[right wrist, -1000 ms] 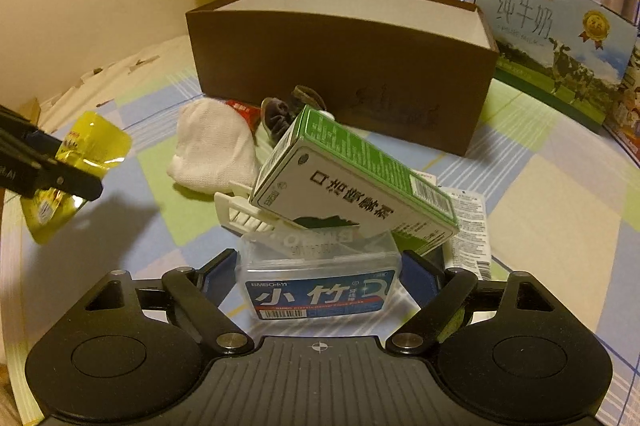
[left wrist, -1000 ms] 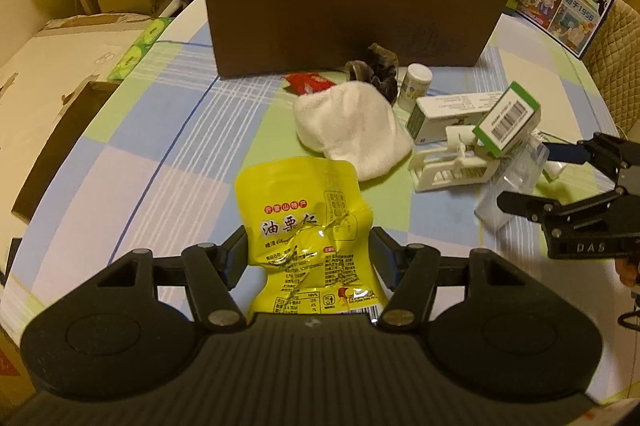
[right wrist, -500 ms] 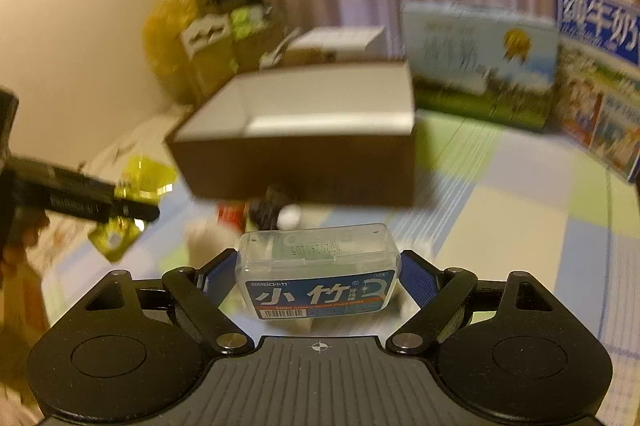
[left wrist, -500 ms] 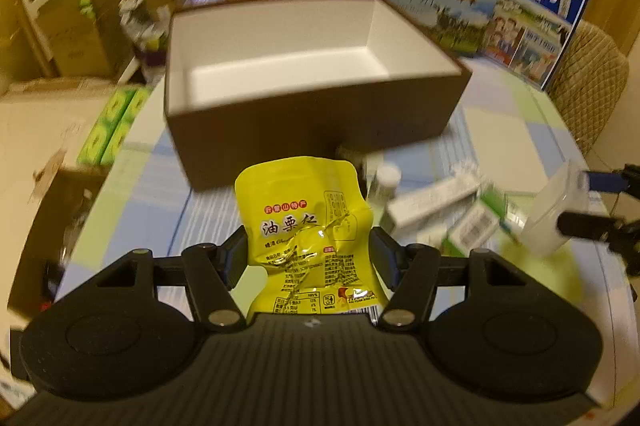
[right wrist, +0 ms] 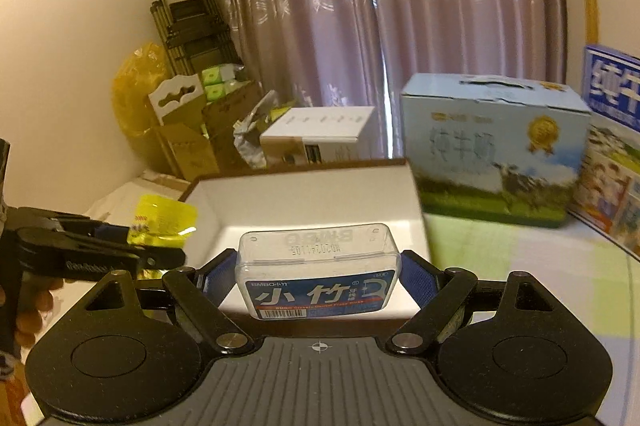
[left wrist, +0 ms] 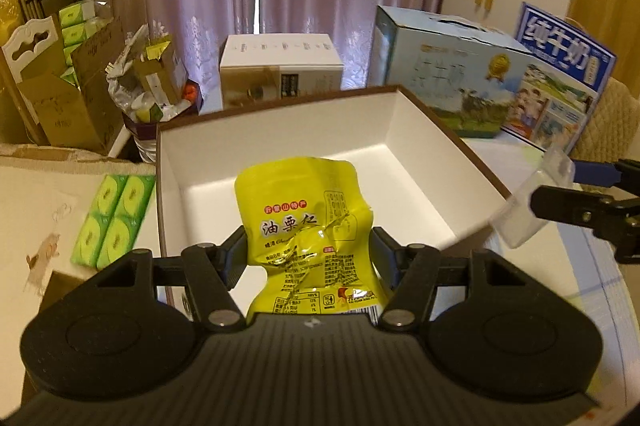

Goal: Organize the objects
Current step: 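Carry both items into the box and open both tools to release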

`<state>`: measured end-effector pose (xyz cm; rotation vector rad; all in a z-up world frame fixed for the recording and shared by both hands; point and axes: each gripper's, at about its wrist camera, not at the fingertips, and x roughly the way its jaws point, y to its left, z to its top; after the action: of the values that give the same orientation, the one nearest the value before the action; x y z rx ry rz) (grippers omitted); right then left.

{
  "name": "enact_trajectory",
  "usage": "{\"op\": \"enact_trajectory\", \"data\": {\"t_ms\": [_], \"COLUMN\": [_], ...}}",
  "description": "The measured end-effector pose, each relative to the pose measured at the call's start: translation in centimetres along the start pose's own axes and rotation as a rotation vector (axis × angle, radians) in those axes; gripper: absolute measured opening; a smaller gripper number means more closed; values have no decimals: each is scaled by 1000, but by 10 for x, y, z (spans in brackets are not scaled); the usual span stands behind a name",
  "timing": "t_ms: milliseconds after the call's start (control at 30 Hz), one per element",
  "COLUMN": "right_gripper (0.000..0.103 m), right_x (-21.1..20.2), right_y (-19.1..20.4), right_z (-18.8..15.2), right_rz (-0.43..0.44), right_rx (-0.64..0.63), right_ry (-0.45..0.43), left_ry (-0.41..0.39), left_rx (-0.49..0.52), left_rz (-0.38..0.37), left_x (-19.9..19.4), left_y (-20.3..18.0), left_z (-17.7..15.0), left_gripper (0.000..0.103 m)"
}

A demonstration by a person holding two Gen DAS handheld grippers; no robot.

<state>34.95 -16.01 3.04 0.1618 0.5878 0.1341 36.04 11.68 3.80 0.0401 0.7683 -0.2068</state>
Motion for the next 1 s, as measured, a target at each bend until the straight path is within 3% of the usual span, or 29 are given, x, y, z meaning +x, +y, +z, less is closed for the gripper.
{"op": "enact_trajectory", "data": {"t_ms": [167,400,567,933,1000], "right_gripper": [83,83,83,83,83], "right_x": [51,102,118,125,124], "right_y": [0,-14,-19,-26,-26], "right_z": [7,-5,-13,-19,-18], "right_rz": [-21,-75,-113,-149,-152], "right_rx": [2,28,30,50,51], "right_ry": [76,205,261,302,306], "left_ry": [38,168,232,276,274], "left_rx": [-25,-111,-127,-130,-132], "left_rz": [4,-12,-23,-48,-58], "left_x": [39,97,125,148,148], "left_y": [10,24,22,15,15], "left_z": [17,10,2,-2,-2], "left_gripper": [60,60,60,64,74]}}
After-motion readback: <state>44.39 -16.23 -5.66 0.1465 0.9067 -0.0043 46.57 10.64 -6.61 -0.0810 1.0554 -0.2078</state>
